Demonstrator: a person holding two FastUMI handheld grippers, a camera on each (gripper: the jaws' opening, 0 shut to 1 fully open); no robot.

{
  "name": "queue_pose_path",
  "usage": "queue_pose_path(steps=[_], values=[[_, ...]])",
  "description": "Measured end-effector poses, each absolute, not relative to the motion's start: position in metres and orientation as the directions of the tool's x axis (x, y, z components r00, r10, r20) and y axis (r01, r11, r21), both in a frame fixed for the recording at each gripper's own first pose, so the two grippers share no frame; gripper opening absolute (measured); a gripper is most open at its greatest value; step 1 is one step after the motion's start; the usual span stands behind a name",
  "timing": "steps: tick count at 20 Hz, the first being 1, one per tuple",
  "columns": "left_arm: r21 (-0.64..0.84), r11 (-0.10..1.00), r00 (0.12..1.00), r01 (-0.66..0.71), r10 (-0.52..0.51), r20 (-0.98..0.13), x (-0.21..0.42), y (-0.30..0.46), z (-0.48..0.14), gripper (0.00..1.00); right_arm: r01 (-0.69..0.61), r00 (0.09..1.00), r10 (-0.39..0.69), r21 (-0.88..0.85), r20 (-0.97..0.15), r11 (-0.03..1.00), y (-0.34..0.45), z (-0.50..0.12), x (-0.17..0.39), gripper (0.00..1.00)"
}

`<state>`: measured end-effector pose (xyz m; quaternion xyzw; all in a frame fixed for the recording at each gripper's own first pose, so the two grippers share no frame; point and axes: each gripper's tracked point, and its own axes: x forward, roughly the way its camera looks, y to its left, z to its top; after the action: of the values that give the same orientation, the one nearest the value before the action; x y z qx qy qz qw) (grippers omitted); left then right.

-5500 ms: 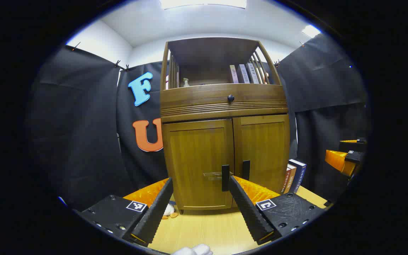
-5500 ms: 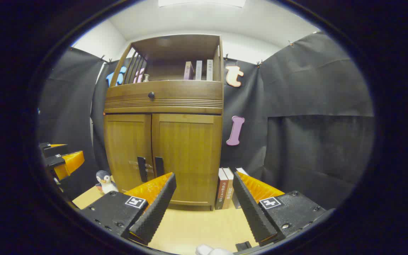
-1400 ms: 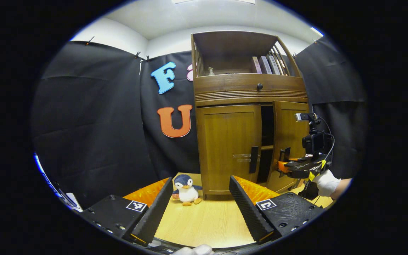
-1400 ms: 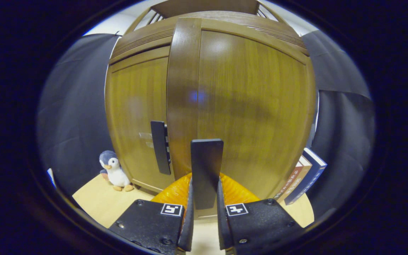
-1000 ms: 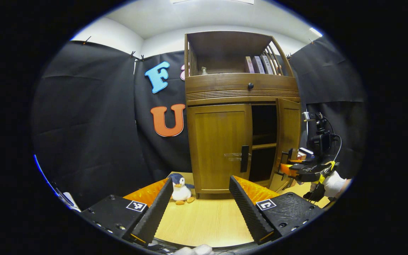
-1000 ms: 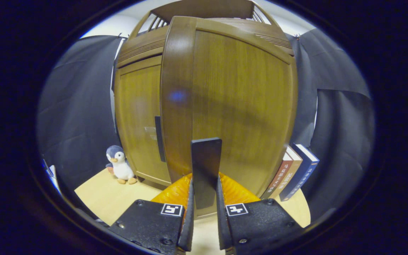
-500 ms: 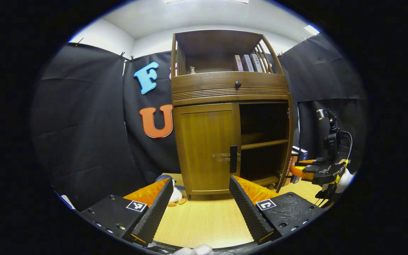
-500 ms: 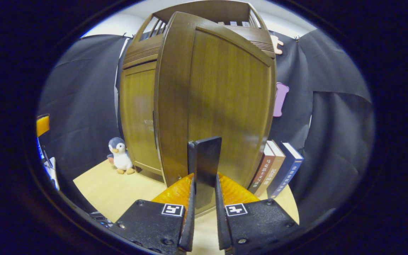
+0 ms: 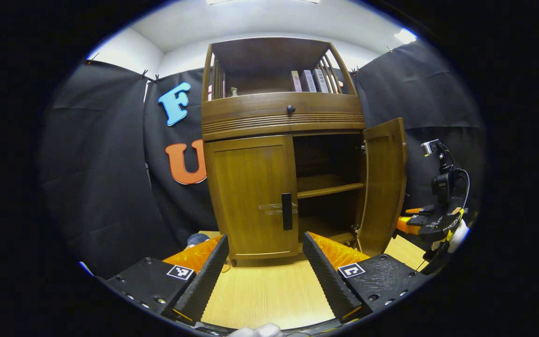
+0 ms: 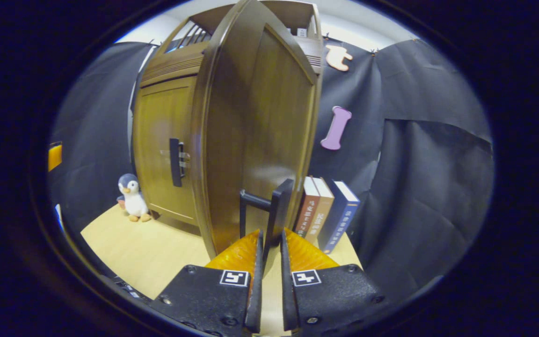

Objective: Open the right door of the double-door shoe cabinet with the right hand, and open the left door with the left hand.

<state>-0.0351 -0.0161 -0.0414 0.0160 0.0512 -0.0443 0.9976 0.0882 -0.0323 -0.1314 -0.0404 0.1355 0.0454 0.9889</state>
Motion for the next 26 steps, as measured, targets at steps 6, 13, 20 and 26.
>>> queue_pose_path(steps=[6,13,20,26], values=[[0.010,0.994,0.990,0.107,-0.106,-0.096,-0.035,-0.027,-0.040,0.96,-0.072,0.960,0.054,-0.055,-0.274,0.996,-0.066,-0.132,0.087,0.08],[0.016,0.993,0.989,0.118,-0.116,-0.094,-0.032,-0.043,-0.037,0.96,-0.113,0.953,0.108,0.001,-0.282,0.994,-0.095,-0.136,0.095,0.05],[0.004,0.993,0.988,0.119,-0.118,-0.103,-0.025,-0.076,-0.036,0.96,-0.172,0.935,0.187,0.074,-0.300,0.982,-0.126,-0.137,0.102,0.05],[-0.036,0.997,0.991,0.069,-0.073,-0.111,-0.015,-0.112,-0.035,0.96,-0.272,0.907,0.275,0.056,-0.320,0.961,-0.144,-0.138,0.106,0.04]])
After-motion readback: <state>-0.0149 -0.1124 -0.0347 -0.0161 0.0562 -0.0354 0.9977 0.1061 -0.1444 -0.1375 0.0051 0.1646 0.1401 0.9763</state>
